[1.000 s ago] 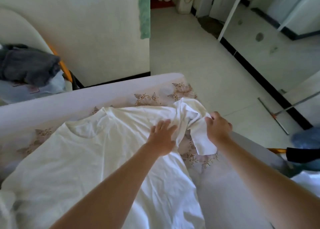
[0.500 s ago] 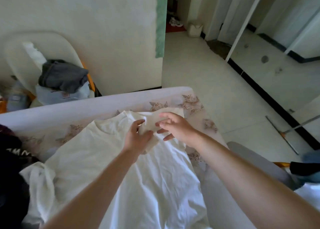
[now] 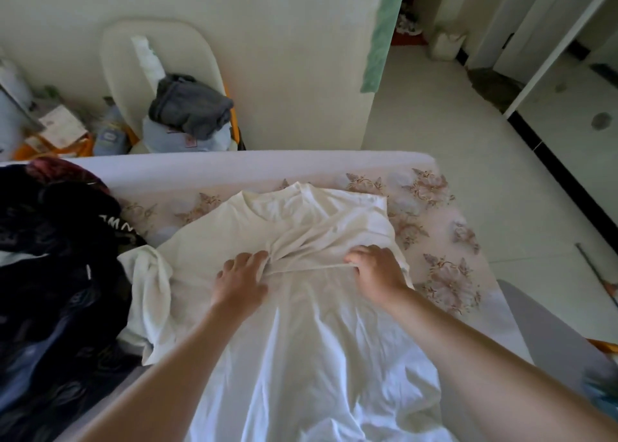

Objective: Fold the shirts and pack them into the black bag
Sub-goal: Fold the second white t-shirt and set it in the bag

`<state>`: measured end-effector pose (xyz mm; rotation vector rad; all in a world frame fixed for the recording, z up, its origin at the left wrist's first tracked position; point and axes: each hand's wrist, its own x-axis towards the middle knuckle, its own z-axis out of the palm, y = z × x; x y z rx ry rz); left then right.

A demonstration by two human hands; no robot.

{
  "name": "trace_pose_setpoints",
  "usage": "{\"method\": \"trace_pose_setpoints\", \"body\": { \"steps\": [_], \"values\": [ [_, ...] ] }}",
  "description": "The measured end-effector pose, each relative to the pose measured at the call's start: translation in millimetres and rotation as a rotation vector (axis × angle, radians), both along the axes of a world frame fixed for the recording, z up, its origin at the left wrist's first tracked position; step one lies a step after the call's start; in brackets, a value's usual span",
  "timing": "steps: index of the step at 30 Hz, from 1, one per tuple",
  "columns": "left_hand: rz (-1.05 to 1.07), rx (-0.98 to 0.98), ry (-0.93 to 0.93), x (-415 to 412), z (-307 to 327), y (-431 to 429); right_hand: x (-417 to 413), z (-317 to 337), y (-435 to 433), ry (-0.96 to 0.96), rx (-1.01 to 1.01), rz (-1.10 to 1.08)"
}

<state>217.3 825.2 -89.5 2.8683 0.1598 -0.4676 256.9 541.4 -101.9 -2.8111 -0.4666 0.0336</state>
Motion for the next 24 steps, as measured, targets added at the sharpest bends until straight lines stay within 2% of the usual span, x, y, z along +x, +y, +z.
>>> {"method": "trace_pose_setpoints", "body": {
  "steps": [3,6,8,9,11,12,13,15,17,19,21,24],
  "values": [
    [0.204,-0.280,-0.154,5,1,8,5,-13,11,-0.082,-0.171,0.041],
    [0.391,-0.409,-0.234,9,19,19,15,-18,9,-0.114,-0.258,0.123],
    [0.554,-0.384,-0.187,11,28,33,21,-12,7,-0.131,-0.174,0.141],
    [0.577,-0.282,-0.095,12,31,44,21,-5,9,-0.126,-0.099,0.133],
    [0.464,0.013,0.185,9,38,60,17,7,12,-0.079,0.024,0.165],
    [0.398,0.121,0.253,6,38,63,13,11,14,-0.006,0.055,0.196],
    [0.338,0.191,0.263,4,38,62,9,19,16,0.127,0.055,0.194],
    [0.221,0.204,0.128,6,34,54,3,28,18,0.383,0.001,0.157],
    [0.073,0.101,0.003,11,26,37,10,30,18,0.329,0.036,0.082],
    [-0.013,0.025,0.025,16,18,20,26,28,14,0.171,0.038,0.013],
    [-0.053,0.060,0.080,20,8,11,50,25,5,0.102,-0.001,-0.006],
    [-0.022,0.101,0.018,25,0,13,82,21,-4,0.158,-0.171,0.052]
  ]
}}
